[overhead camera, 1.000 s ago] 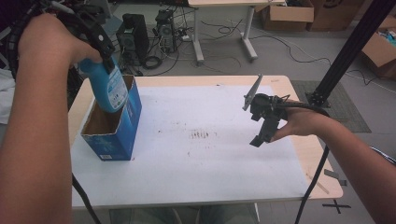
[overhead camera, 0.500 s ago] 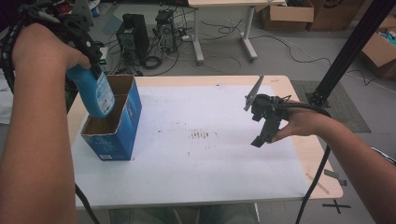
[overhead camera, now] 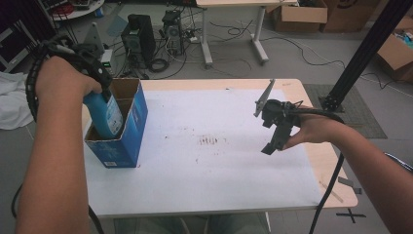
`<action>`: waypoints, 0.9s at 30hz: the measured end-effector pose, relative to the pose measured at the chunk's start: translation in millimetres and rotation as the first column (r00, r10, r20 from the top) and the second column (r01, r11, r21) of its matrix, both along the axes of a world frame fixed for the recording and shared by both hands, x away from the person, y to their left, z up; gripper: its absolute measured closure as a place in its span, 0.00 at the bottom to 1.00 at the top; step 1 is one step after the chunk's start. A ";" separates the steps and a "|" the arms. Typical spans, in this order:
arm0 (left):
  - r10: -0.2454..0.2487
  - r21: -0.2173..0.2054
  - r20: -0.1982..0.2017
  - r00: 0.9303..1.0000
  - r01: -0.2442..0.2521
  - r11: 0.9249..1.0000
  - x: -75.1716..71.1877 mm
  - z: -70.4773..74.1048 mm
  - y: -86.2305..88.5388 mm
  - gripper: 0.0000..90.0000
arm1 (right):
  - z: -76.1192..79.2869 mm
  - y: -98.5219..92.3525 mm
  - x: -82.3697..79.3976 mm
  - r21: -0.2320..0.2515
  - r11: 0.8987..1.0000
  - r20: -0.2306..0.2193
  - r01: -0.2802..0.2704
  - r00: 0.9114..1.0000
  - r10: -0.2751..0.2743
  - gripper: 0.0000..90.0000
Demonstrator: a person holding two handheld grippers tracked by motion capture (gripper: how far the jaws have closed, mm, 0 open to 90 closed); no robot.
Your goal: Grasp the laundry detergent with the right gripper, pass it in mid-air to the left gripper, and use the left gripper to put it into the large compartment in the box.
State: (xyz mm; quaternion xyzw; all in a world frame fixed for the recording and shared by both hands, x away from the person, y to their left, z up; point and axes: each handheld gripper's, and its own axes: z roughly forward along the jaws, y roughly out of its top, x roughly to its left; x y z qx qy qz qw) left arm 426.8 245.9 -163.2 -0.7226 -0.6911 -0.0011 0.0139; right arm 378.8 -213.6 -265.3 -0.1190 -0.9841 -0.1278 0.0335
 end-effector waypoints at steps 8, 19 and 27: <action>0.011 0.003 -0.007 1.000 -0.011 1.000 3.3 -31.5 1.4 0.43 | -0.5 0.5 -0.4 0.002 1.000 0.003 0.001 1.000 -0.001 0.00; 0.021 0.014 -0.025 0.999 -0.020 1.000 7.2 -75.7 3.9 0.43 | -1.4 -2.4 0.1 0.005 1.000 0.004 0.004 1.000 -0.004 0.00; 0.003 0.031 -0.033 0.999 -0.002 1.000 11.2 -98.8 1.2 0.43 | -3.2 -2.8 -2.0 -0.002 1.000 0.013 0.006 1.000 -0.006 0.00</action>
